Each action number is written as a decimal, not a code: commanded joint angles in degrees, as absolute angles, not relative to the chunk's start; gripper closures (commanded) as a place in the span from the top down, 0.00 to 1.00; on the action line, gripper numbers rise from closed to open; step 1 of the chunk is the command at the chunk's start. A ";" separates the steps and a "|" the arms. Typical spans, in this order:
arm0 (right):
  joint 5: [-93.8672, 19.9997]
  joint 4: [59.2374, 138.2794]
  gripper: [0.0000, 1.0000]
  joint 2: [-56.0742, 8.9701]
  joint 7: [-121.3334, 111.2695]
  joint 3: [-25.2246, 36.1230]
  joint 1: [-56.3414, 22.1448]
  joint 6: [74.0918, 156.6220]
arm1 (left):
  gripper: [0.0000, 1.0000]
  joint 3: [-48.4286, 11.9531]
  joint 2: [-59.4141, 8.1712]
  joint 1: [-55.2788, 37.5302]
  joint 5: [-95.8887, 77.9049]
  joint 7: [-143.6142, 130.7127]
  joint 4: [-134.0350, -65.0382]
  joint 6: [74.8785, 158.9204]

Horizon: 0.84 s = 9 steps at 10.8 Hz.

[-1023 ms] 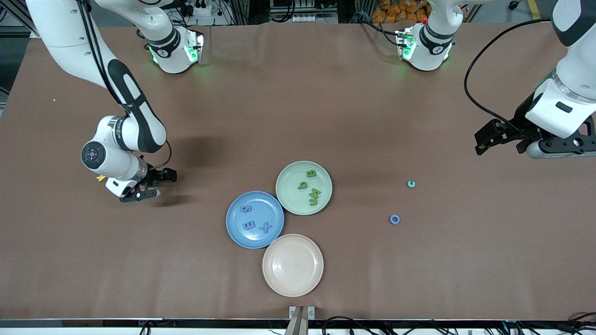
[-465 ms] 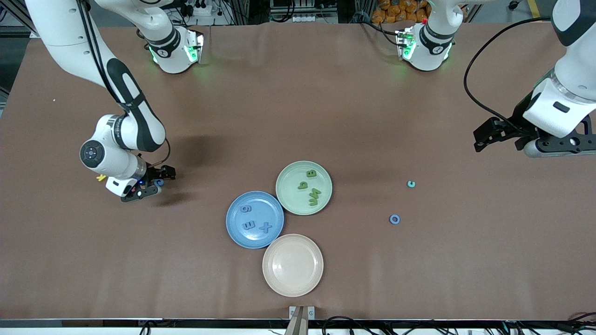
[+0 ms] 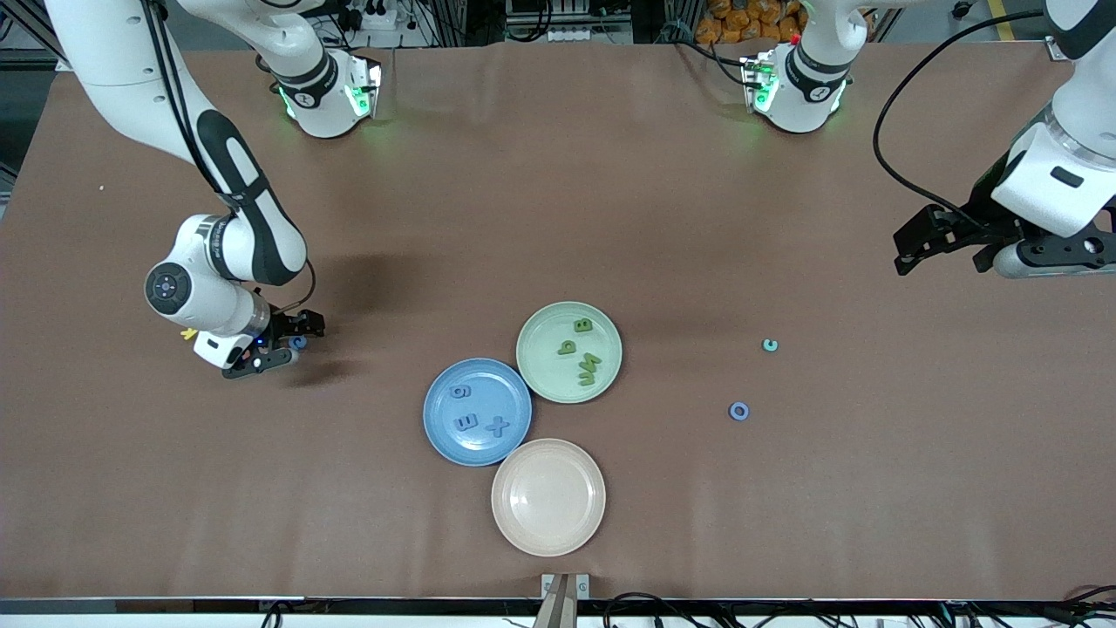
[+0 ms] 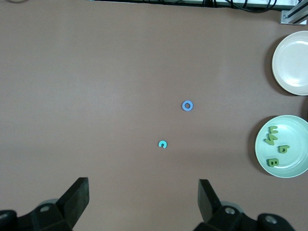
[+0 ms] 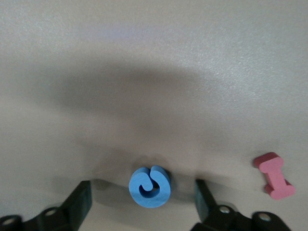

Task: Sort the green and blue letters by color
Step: 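Carry the blue c onto the blue plate and open the right gripper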

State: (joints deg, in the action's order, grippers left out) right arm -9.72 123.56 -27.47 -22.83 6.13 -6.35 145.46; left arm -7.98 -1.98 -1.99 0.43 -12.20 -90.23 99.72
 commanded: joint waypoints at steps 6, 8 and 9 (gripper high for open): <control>-9.31 116.33 0.00 -26.19 -21.98 5.89 -5.89 136.30 | 1.00 -8.61 -1.85 -1.76 0.00 -11.43 -89.38 97.56; -9.84 103.86 0.00 -29.25 -16.21 5.63 -7.02 120.92 | 1.00 -8.61 -1.76 -1.84 0.00 -11.60 -88.51 95.98; -10.63 99.80 0.00 -31.01 -12.34 5.36 -8.86 118.94 | 1.00 -8.61 -1.67 -1.85 0.00 -11.60 -88.42 95.11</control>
State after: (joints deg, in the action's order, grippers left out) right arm -9.82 111.14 -26.82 -19.68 6.13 -6.54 127.27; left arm -8.48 -1.99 -2.10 0.43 -12.20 -89.84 97.81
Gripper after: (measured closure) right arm 0.656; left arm 0.000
